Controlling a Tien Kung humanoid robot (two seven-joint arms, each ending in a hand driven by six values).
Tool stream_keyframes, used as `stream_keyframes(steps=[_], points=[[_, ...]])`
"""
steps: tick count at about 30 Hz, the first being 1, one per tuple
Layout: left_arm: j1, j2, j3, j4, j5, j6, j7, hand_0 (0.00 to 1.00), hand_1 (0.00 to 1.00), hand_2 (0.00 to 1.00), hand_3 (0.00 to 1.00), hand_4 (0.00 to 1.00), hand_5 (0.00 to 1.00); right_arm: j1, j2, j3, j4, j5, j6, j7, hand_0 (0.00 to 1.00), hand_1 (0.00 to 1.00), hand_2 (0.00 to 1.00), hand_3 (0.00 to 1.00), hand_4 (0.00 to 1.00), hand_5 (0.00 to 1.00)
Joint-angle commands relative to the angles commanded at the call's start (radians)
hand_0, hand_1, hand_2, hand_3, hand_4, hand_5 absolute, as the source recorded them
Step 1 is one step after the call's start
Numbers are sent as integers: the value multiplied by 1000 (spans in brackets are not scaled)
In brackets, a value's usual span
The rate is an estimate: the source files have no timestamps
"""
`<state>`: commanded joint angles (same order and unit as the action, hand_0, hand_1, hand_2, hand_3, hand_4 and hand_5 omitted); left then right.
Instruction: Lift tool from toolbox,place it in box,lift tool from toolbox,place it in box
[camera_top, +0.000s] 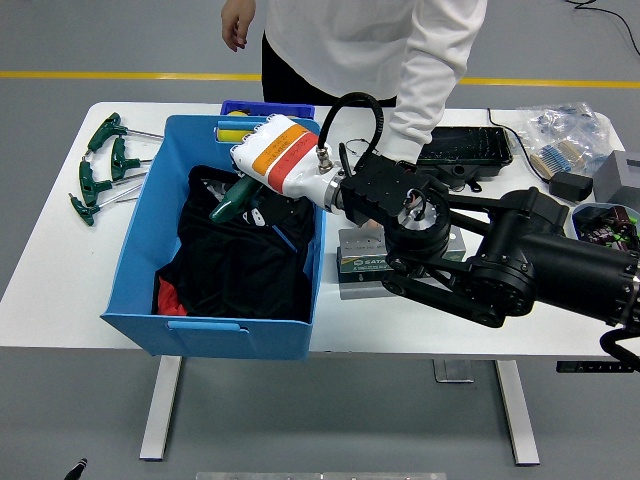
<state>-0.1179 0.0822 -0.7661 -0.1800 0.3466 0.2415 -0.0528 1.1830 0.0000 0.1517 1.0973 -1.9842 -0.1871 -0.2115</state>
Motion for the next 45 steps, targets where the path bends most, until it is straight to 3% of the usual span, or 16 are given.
stream_keyframes(steps=[1,6,7,12,13,23,30,31,36,37,42,43,45], points=[[0,1,-3,0,4,1,1,833,862,882,778,751,616,4,0,-4,-7,2,6,0,295,336,447,490,799,439],[0,2,-8,0,12,2,3,833,862,882,778,751,616,16,0,-13,-18,3,41,7,295,336,447,490,799,439],[0,2,-9,0,14,2,3,833,863,880,771,747,613,18,0,-13,-18,3,49,10,761,708,755,598,870,457],[2,1,-20,0,27,4,5,833,863,880,771,747,613,19,0,-12,-16,15,73,26,761,708,755,598,870,457],[2,1,-23,0,30,4,6,833,863,881,771,747,611,18,0,-11,-16,16,74,27,865,822,864,806,891,460],[3,-1,-27,0,32,4,6,832,863,880,767,744,608,-13,-2,35,-30,30,101,24,888,834,872,827,894,460],[8,-3,-28,0,25,4,5,831,863,880,766,742,607,-27,-71,51,-64,37,147,24,892,832,864,813,902,475],[9,-3,-27,0,25,4,6,831,863,879,764,742,607,-29,-84,53,-69,40,157,24,880,791,801,632,903,494],[12,-4,-31,0,31,4,8,831,863,879,764,742,607,-33,-126,61,-78,54,175,30,880,791,801,632,903,494],[12,-3,-31,0,31,4,8,831,861,879,763,741,606,-35,-131,63,-78,55,178,31,866,716,724,492,921,523],[15,-4,-43,0,42,5,9,831,861,879,763,741,606,-44,-147,71,-76,60,200,29,866,716,724,492,921,523],[15,-4,-44,0,44,5,9,830,860,876,763,741,606,-46,-148,71,-73,62,201,30,856,660,665,430,930,541],[15,-5,-45,0,44,5,9,830,860,876,763,741,606,-51,-153,71,-66,67,206,38,856,660,665,430,930,541]])
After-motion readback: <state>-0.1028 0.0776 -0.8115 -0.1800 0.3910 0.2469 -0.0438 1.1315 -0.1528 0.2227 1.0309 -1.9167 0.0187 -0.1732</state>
